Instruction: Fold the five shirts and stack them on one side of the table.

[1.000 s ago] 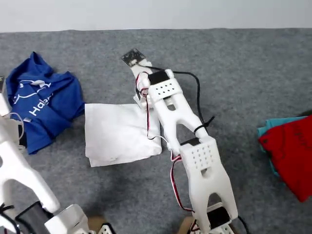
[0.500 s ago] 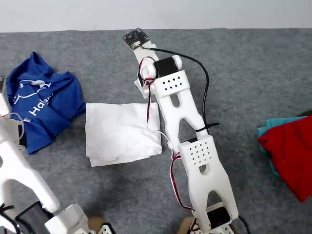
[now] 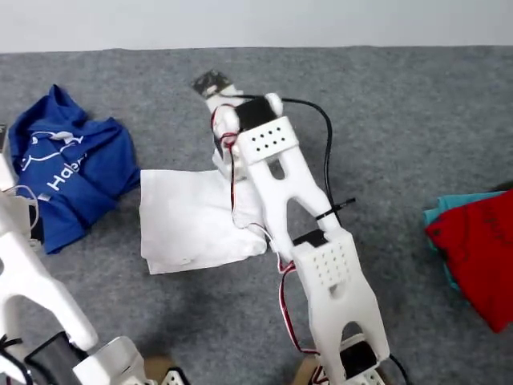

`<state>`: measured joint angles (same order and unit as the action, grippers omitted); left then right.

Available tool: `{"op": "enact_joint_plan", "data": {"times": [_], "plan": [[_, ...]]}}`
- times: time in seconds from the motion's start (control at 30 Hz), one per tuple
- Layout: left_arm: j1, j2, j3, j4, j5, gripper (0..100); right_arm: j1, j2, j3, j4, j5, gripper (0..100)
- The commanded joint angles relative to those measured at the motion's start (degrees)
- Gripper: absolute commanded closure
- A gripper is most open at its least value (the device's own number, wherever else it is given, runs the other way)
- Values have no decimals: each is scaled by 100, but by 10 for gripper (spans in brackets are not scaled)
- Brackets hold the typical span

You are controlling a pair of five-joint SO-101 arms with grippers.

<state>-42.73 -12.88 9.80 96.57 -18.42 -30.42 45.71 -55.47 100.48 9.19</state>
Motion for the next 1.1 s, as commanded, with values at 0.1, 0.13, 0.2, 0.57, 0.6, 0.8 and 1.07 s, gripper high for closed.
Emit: {"op": "enact_joint_plan", "data": {"times": [0.1, 0.13, 0.2, 0.57, 0.6, 0.8, 1.07], "plan": [[88, -176, -13, -62, 0, 997, -382, -884, 1178, 180, -255, 990], [132, -176, -4, -62, 0, 997, -444, -848, 1257, 180, -360, 990], [246, -202, 40, -62, 0, 997, -602, -743, 1354, 180, -466, 990], [299, -176, 48, -114, 0, 997, -910, 154, 1371, 66, -571, 990], [299, -176, 48, -158, 0, 997, -901, 198, 1345, 75, -571, 990], [325, -176, 48, -211, 0, 997, -936, -215, 1345, 145, -519, 990], [325, -176, 48, -264, 0, 997, -1051, -1209, 1398, 215, -545, 990]]}}
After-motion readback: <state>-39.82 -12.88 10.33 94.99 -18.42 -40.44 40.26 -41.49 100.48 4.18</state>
